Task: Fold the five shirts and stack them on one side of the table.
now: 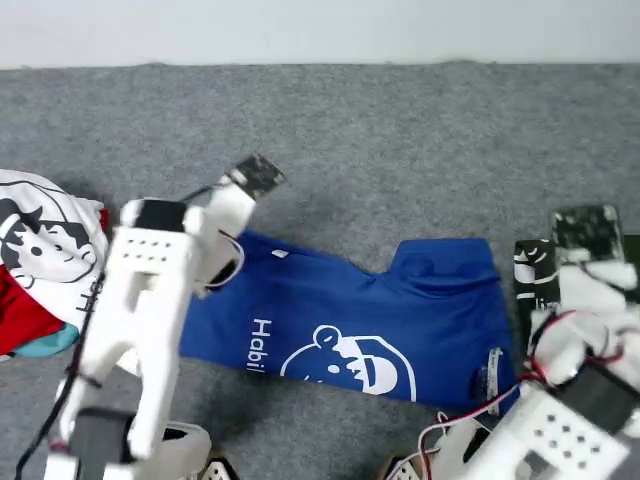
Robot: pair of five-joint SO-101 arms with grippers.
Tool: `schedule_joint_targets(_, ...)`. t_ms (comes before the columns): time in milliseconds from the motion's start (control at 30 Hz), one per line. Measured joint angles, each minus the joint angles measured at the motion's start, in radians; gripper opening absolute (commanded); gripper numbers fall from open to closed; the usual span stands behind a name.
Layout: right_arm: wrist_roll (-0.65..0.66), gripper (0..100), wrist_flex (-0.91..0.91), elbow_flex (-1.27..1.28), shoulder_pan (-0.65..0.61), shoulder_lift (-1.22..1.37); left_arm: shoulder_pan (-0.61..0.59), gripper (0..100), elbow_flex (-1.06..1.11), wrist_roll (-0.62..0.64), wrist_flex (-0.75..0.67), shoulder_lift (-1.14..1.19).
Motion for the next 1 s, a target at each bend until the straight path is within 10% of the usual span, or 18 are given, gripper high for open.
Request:
schedule_joint_targets(500,0.439,15.1,0.152,-0.666,-0.169,1.106,-0.061,1,0.126,-0.064,-0.009,-0.094)
schedule_joint_targets(1000,0.345,14.8,0.222,-0.890,-0.396,1.361,-0.066,1,0.129,-0.068,-0.011,-0.094)
